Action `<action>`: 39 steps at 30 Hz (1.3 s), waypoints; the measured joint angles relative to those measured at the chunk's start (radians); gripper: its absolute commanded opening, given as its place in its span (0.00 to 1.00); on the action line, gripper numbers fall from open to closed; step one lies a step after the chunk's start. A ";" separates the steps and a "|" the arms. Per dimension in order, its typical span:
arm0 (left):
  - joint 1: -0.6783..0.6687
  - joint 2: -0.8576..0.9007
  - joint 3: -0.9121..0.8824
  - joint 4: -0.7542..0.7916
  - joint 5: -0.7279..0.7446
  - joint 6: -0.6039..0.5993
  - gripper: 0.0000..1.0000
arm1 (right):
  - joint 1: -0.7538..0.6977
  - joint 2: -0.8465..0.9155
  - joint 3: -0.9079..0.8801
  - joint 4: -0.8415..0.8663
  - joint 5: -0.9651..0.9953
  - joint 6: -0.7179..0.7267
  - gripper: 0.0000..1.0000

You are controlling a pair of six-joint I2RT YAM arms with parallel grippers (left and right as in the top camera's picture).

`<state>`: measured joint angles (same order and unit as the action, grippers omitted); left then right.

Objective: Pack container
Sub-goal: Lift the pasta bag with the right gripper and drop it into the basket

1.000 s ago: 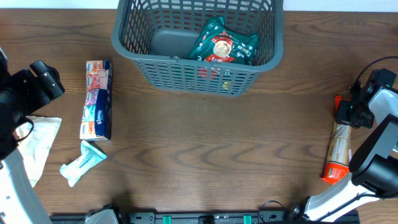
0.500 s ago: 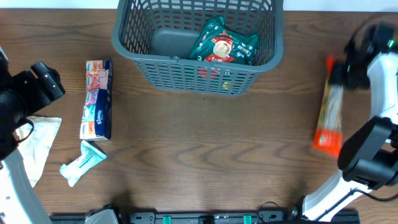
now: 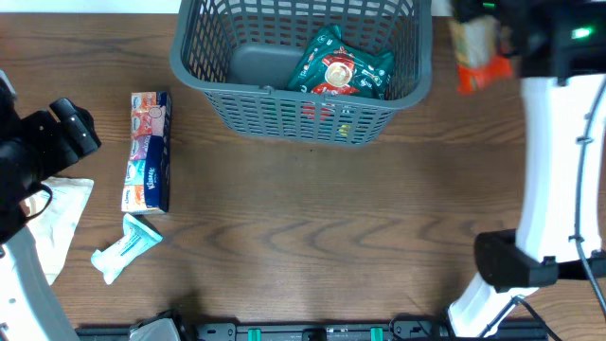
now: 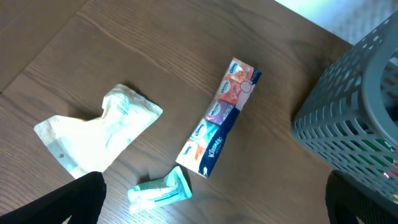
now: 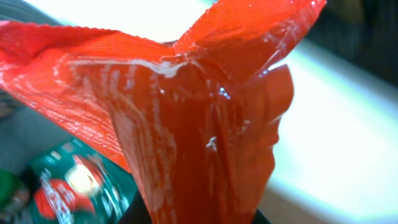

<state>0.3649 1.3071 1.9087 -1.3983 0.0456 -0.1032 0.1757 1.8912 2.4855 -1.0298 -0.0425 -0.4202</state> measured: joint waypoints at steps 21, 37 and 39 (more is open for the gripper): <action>0.000 0.000 0.000 -0.027 0.000 0.003 0.99 | 0.242 0.327 0.009 0.104 -0.055 -0.243 0.01; 0.000 0.000 0.000 -0.031 0.000 0.003 0.99 | 0.252 0.493 0.008 0.117 -0.081 -0.196 0.99; 0.000 0.000 0.000 -0.035 0.000 0.003 0.98 | 0.252 0.493 0.009 0.121 -0.097 -0.166 0.99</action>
<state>0.3649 1.3071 1.9087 -1.4338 0.0452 -0.0998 0.4278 2.3840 2.4943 -0.9089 -0.1394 -0.5865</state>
